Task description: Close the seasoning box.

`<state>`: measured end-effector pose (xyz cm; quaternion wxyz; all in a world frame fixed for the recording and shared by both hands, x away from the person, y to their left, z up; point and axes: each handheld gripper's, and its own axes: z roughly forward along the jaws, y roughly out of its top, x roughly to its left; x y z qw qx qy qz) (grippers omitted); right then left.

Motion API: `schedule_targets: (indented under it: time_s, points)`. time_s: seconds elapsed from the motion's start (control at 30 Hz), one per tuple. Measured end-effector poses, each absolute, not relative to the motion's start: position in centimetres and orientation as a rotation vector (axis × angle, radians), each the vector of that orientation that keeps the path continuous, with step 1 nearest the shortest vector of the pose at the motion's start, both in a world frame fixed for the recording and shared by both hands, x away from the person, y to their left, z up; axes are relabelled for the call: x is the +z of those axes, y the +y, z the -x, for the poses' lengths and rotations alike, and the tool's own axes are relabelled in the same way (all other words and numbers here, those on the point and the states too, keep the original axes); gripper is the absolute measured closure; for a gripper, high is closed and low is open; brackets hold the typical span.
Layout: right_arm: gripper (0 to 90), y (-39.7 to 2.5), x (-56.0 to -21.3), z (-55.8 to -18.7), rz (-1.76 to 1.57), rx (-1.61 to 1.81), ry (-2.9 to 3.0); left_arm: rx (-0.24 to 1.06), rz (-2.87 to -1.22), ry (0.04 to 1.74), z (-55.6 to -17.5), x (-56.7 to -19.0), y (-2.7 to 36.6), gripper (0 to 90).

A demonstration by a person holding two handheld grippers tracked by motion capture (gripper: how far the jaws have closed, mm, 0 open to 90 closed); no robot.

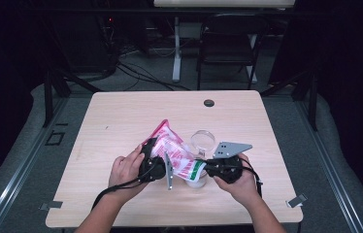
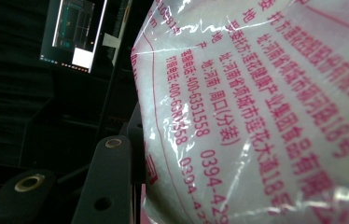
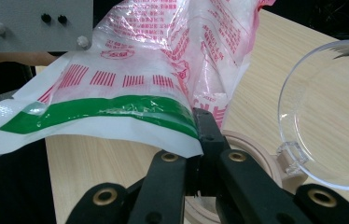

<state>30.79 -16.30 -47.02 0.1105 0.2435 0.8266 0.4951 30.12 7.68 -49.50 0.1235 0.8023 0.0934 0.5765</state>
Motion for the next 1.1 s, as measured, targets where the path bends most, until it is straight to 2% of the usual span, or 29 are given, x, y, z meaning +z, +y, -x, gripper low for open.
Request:
schedule_targets:
  time_s: [1.1]
  points:
    - [90.0,-16.44,-47.48,-30.85,-0.730,1.437,2.425,1.798,-2.320,0.203,-29.84,-48.92,7.31,60.0]
